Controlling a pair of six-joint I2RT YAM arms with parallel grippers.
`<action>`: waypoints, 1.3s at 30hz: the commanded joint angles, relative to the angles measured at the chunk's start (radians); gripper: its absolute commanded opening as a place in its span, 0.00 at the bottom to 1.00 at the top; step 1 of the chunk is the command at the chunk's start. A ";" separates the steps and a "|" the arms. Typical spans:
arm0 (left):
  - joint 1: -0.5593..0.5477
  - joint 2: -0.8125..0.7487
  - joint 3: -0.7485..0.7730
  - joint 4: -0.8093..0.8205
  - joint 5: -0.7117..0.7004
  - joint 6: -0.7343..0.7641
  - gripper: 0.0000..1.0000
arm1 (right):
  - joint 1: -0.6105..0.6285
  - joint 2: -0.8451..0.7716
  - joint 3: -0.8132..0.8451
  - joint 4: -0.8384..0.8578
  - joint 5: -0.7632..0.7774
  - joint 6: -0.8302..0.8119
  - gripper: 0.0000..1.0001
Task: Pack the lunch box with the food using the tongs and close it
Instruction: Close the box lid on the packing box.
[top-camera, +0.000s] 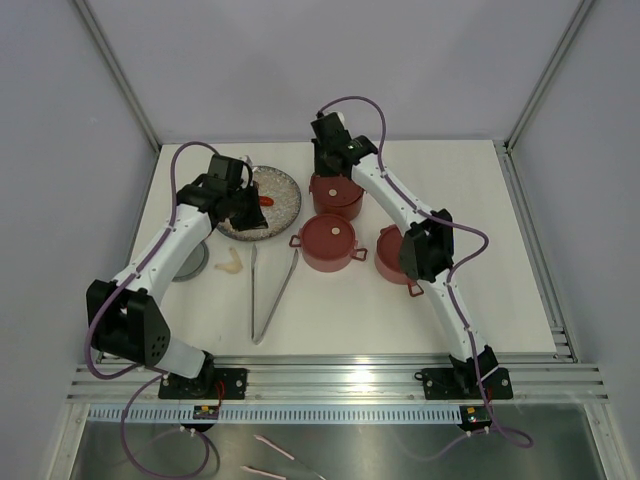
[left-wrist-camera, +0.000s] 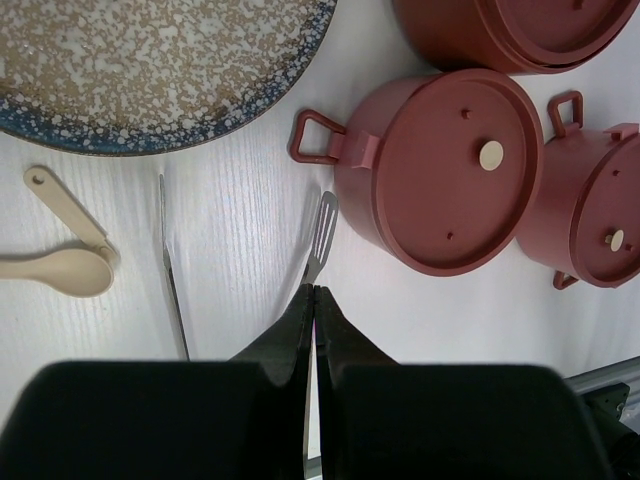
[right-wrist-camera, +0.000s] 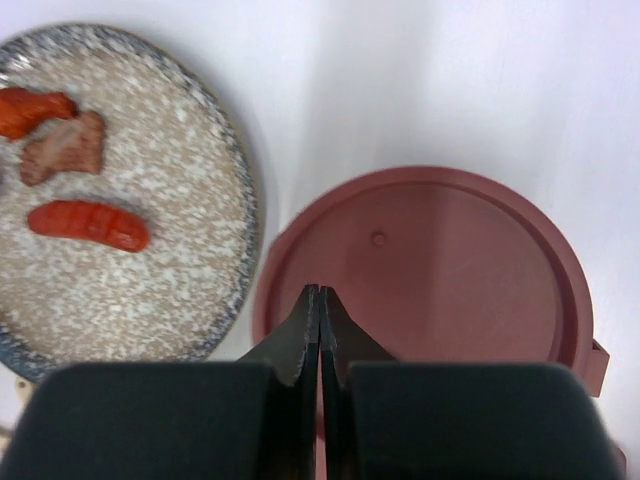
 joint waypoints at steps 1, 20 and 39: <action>0.004 -0.032 -0.004 0.022 -0.017 0.012 0.00 | -0.012 0.027 -0.037 -0.014 -0.021 0.029 0.00; 0.004 -0.025 -0.010 0.037 -0.001 0.001 0.00 | -0.010 -0.041 -0.045 -0.025 0.017 0.008 0.00; 0.004 -0.031 -0.024 0.034 -0.004 -0.002 0.00 | -0.035 0.098 -0.011 -0.096 0.054 0.080 0.00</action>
